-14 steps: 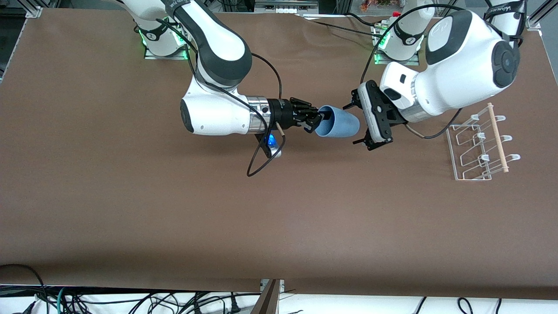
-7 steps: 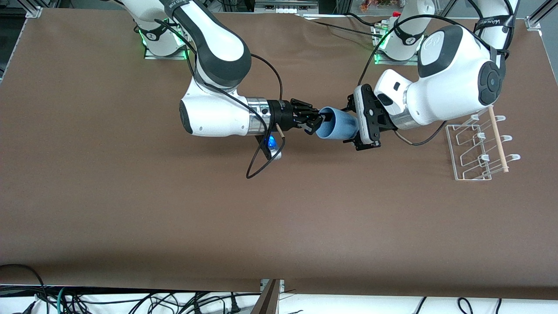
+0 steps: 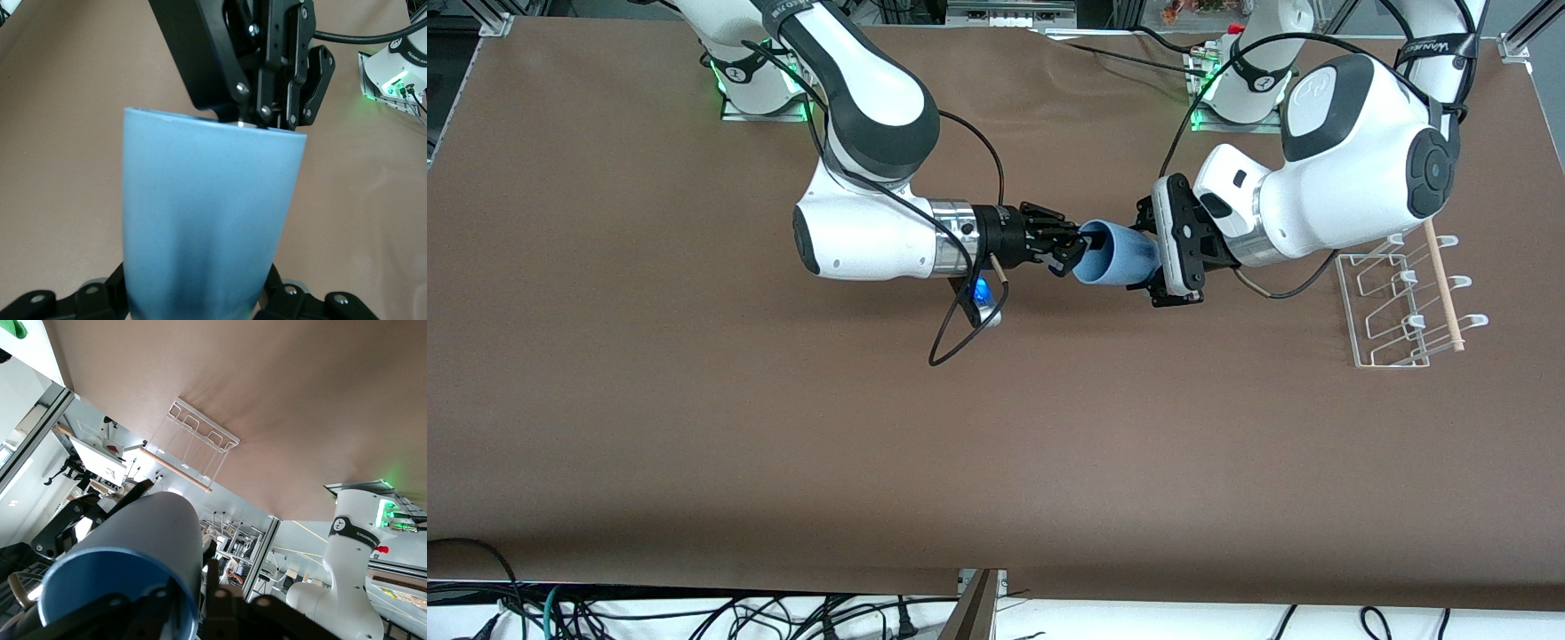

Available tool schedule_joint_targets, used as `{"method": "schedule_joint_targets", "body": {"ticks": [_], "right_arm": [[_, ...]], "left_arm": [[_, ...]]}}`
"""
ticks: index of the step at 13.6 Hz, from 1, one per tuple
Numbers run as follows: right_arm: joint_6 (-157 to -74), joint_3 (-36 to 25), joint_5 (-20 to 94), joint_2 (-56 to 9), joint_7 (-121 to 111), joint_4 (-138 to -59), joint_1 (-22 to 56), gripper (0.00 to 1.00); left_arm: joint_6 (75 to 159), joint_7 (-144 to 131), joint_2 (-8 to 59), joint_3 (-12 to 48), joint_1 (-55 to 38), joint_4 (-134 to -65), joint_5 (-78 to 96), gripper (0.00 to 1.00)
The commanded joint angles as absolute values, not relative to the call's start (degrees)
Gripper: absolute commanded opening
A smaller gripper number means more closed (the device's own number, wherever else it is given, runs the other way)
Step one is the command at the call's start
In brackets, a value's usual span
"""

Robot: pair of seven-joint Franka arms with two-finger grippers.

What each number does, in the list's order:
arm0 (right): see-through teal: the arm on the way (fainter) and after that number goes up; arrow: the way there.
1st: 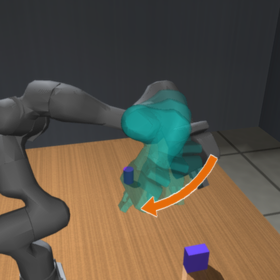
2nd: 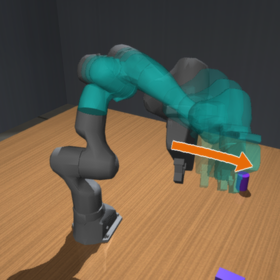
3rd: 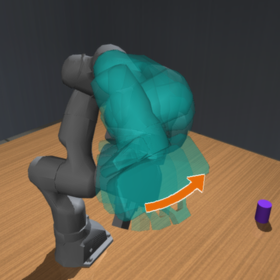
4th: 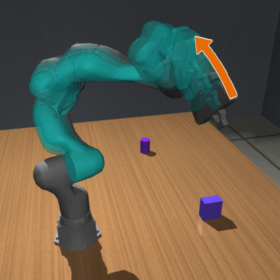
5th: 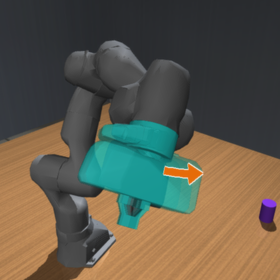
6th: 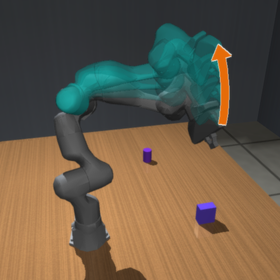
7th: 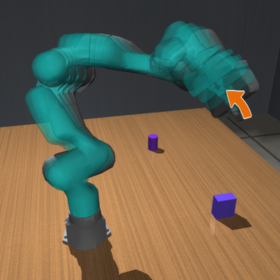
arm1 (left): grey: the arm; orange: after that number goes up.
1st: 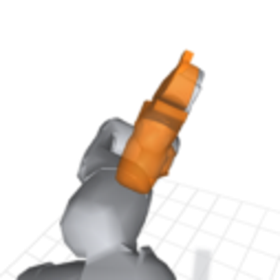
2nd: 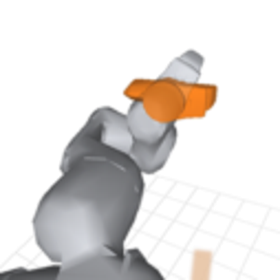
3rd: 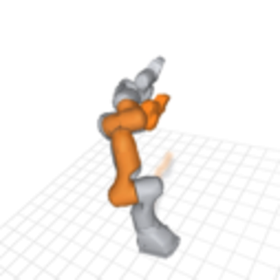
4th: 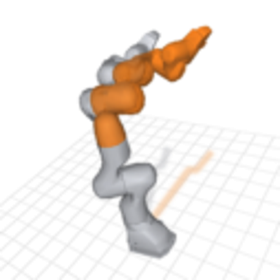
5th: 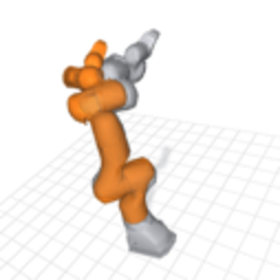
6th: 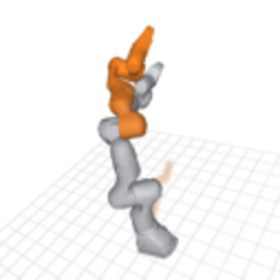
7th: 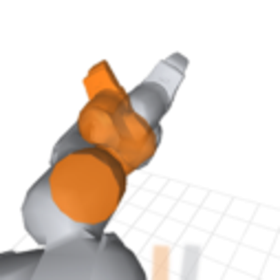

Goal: Transfer cup to left arm and place on rack
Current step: 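Open the right gripper and withdraw while the left gripper carries the cup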

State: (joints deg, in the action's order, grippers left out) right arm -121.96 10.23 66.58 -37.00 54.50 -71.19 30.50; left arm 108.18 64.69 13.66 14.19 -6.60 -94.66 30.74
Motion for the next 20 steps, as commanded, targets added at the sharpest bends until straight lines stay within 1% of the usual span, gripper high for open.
{"method": "schedule_joint_targets", "body": {"ticks": [1, 2, 5, 6, 9, 11, 14, 15, 16, 18, 19, 20], "right_arm": [[-121.03, 9.85, 66.89, -37.8, 56.07, -68.91, 29.62, 0.93], [-120.5, 9.67, 66.54, -37.53, 56.68, -68.91, 28.4, 0.98], [-110.6, 9.23, 62.86, -36.3, 56.78, -68.64, 22.0, 0.99], [-107.96, 9.23, 59.71, -35.08, 56.69, -68.64, 19.71, 0.99], [-102.76, 9.23, 42.15, -31.39, 55.73, -68.82, 14.61, 0.99], [-100.12, 8.88, 36.93, -31.29, 54.24, -68.73, 10.13, 0.99], [-95.9, 8.88, 34.11, -30.24, 48.28, -68.73, 2.57, 0.99], [-94.5, 8.79, 33.41, -30.15, 45.82, -68.73, 0.72, 0.99], [-93.26, 8.7, 32.62, -30.15, 43.88, -68.73, -0.69, 0.99], [-91.59, 8.53, 27.54, -29.97, 42.72, -68.73, -1.93, 0.99], [-92.1, 8.87, 25.77, -27.8, 42.89, -69.6, -2.46, 0.99], [-92.2, 8.88, 24.1, -25.16, 41.59, -73.26, -2.72, 0.99]], "left_arm": [[107.93, 66.45, 13.45, 14.33, -6.07, -94.57, 32.34, 0.18], [107.84, 66.45, 13.45, 14.33, -6.06, -94.57, 32.34, 0.18], [107.06, 66.27, 13.45, 14.15, -5.89, -94.48, 32.26, 0.18], [105.75, 66.18, 13.45, 13.98, -5.37, -94.4, 31.91, 0.18], [102.06, 65.74, 13.45, 13.1, -2.99, -94.31, 28.94, 0.18], [100.9, 64.78, 13.45, 12.75, -1.42, -94.22, 20.25, 0.18], [97.05, 64.77, 13.71, 12.57, 1.31, -94.04, 7.16, 0.18], [94.42, 64.86, 13.8, 12.66, 2.28, -93.61, 2.42, 0.18], [92.22, 65.12, 14.49, 12.66, 3.24, -92.73, -2.24, 0.18], [87.56, 65.13, 15.12, 12.48, 3.69, -91.24, -10.07, 0.19], [85.8, 65.04, 15.12, 12.48, 3.6, -90.88, -14.28, 0.19], [84.04, 64.95, 15.03, 12.39, 3.43, -90.44, -18.24, 0.19]]}}
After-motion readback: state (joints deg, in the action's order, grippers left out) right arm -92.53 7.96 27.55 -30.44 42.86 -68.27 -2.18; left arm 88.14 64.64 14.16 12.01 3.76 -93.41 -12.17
